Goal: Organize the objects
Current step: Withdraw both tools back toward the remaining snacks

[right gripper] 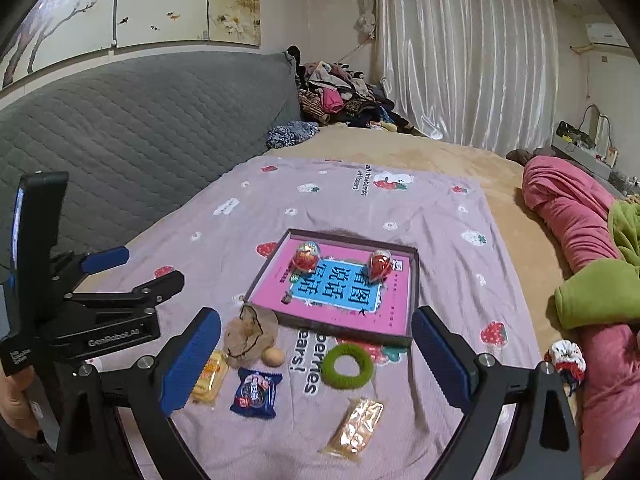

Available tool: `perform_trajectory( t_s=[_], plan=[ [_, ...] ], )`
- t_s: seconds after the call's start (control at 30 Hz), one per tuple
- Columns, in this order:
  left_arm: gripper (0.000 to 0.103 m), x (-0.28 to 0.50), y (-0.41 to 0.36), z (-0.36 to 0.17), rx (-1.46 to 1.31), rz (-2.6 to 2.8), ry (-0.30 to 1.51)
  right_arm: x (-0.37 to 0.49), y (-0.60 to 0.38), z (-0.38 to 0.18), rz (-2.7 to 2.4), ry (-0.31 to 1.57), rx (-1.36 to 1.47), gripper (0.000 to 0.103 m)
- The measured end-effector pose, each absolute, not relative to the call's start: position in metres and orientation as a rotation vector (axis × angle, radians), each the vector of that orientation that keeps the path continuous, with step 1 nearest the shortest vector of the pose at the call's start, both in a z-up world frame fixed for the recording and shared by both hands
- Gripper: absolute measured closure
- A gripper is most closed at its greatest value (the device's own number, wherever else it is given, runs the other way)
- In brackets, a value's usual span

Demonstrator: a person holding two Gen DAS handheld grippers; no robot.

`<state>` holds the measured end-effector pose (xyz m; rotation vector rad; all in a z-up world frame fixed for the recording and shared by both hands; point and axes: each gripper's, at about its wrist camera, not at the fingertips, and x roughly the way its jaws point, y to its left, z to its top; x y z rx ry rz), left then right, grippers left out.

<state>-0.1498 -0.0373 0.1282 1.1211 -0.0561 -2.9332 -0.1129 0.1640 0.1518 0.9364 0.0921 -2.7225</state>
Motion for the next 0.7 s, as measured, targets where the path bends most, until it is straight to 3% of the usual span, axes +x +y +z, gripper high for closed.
perform_trajectory(
  t_s=[0.7],
  plan=[
    [0.016,-0.09,-0.047,0.088,1.16,-2.91,-0.009,-0.066,0.161,0.119,-2.723,0.077,0.981,0.006]
  ],
)
